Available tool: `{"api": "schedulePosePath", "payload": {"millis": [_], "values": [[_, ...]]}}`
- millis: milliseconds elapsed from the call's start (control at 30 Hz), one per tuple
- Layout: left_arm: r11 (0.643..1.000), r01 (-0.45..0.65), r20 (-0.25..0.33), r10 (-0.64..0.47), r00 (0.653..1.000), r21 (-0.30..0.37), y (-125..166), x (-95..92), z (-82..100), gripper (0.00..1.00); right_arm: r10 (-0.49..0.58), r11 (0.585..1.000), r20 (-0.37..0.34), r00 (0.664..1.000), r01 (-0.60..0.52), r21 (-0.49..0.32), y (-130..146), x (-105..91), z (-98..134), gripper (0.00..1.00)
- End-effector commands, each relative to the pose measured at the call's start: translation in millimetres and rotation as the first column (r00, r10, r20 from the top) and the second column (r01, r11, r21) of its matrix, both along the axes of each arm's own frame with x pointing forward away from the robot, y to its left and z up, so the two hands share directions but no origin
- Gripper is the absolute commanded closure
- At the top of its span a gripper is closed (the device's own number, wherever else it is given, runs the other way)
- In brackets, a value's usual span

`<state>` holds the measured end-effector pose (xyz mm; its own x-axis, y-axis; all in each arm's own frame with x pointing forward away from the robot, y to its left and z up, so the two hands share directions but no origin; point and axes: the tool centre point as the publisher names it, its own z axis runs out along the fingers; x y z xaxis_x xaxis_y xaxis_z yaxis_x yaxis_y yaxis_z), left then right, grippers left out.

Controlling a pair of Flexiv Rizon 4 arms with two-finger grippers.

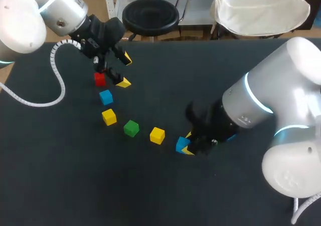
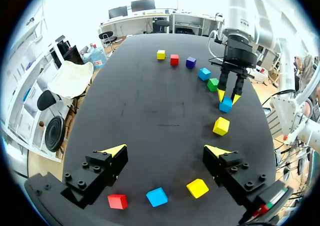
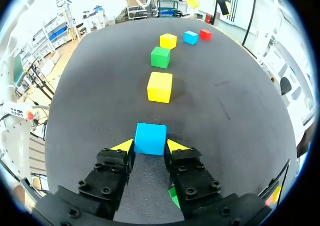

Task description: Place the blue cubes, place green cubes on the blue cubes, place the yellow cubes on the green cubes, then place the red cubes on the yellow cubes, and place purple cube on the red cubes.

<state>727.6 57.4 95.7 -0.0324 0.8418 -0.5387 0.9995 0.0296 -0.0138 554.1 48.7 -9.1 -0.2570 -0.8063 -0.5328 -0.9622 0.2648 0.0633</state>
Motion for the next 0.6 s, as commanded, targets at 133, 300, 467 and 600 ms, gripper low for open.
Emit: {"api": "schedulePosePath", "payload": {"millis": [133, 300, 467, 600], "values": [[1.000, 0.000, 0.001, 0.000, 1.000, 0.000, 0.4, -0.5, 0.1, 0.00, 0.037, 0.999, -0.024, 0.999, -0.038, -0.022, -4.5, 1.8, 10.5, 1.00], [1.000, 0.000, 0.001, 0.000, 1.000, 0.000, 0.4, -0.5, 0.1, 0.00, 0.061, 0.994, -0.002, 0.998, -0.061, -0.089, -9.9, 7.0, 40.2, 1.00], [1.000, 0.000, 0.001, 0.000, 1.000, 0.000, 0.4, -0.5, 0.1, 0.00, 0.137, 0.981, 0.037, 0.990, -0.131, -0.141, -9.7, 16.3, 65.0, 1.00], [1.000, 0.000, 0.001, 0.000, 1.000, 0.000, 0.4, -0.5, 0.1, 0.00, 0.174, 0.969, 0.049, 0.984, -0.162, -0.186, -8.1, 24.7, 77.3, 1.00]]}}
